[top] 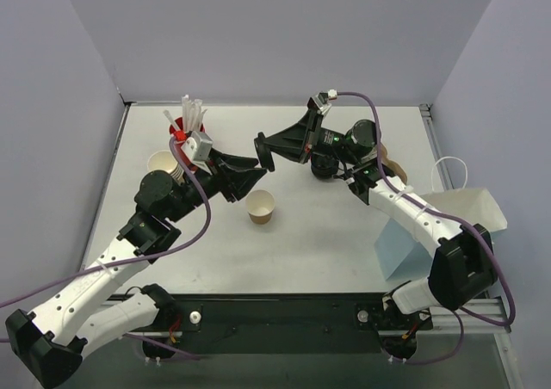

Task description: Pack the takeout coffee

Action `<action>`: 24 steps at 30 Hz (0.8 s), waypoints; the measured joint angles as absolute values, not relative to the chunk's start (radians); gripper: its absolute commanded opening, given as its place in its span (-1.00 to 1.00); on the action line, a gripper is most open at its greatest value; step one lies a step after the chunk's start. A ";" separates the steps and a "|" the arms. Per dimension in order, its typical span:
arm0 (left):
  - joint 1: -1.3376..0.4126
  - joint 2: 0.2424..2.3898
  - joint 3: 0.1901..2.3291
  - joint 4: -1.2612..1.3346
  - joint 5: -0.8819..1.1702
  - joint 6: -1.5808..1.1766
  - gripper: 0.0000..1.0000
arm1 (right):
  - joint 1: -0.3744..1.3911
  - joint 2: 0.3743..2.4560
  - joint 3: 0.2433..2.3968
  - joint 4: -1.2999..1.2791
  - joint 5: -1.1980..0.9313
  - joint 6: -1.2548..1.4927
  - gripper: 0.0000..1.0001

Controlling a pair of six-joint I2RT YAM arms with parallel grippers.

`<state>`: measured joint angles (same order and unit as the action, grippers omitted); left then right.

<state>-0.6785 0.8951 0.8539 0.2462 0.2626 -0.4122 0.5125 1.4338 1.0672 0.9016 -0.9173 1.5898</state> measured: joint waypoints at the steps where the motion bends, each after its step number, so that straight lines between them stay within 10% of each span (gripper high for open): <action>1: -0.678 0.896 0.854 0.251 0.267 -0.415 -0.10 | 0.514 1.432 1.067 0.902 -0.917 1.590 -0.90; 15: -0.671 0.910 0.831 0.301 0.305 -0.444 -0.24 | 0.533 1.428 1.063 0.910 -0.914 1.597 -0.89; 24: -0.663 0.913 0.830 0.309 0.304 -0.467 -0.99 | 0.546 1.422 1.063 0.910 -0.907 1.594 -0.78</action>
<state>-0.6628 0.9131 0.8299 0.3092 0.3038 -0.4667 0.5461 1.4216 1.0630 0.9100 -0.9070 1.5936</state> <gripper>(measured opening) 0.094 0.112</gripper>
